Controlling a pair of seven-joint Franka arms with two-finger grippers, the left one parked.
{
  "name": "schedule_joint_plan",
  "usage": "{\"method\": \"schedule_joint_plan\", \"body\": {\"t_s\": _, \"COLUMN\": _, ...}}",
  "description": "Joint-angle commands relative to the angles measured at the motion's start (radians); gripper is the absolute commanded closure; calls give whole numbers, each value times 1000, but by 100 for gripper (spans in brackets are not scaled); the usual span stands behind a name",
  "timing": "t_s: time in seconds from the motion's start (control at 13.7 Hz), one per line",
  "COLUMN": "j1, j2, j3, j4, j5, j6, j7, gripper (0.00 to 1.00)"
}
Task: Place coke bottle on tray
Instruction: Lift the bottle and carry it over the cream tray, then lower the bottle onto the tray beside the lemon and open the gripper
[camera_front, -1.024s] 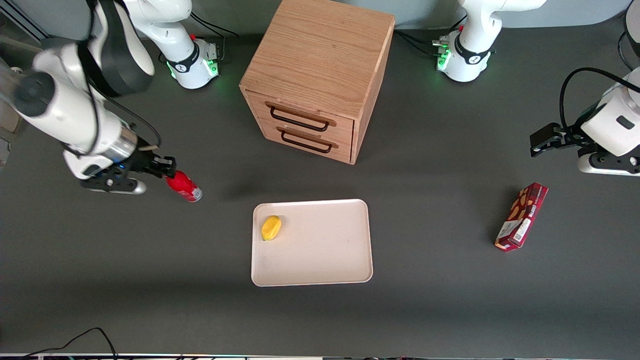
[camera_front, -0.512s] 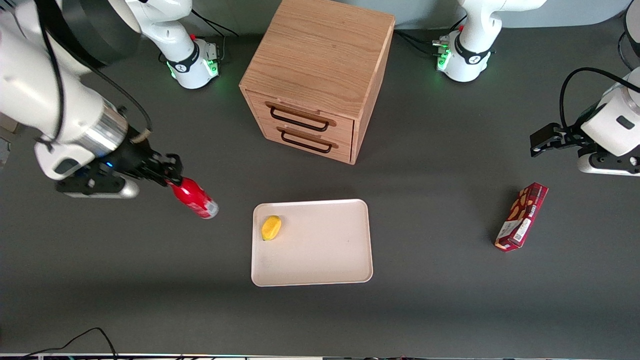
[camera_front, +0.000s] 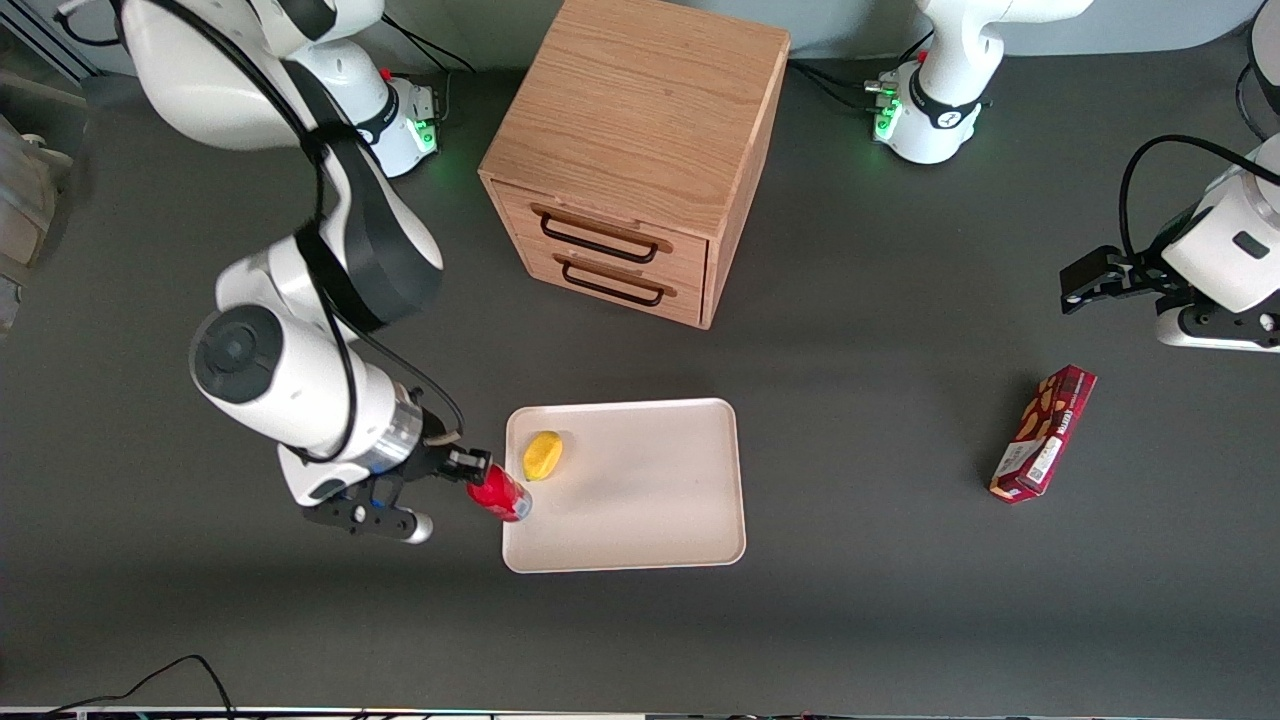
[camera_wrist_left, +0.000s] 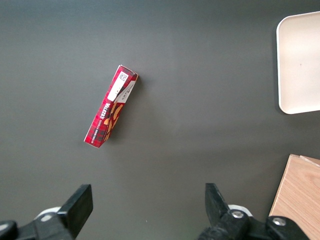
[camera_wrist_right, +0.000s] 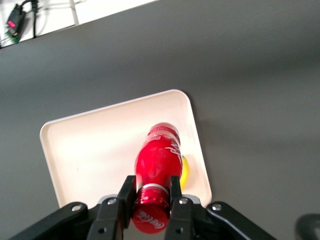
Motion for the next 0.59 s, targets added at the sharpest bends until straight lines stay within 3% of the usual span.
{"method": "schedule_joint_plan", "body": {"t_s": 0.0, "j1": 36, "j2": 89, "j3": -19, "j4": 77, "j5": -10, "j6": 40, "j7": 60, "gripper": 100}}
{"method": "schedule_joint_plan", "body": {"t_s": 0.51, "j1": 37, "j2": 166, "j3": -19, "j4": 49, "j5": -7, "j6": 123, "j7": 111, "gripper": 100}}
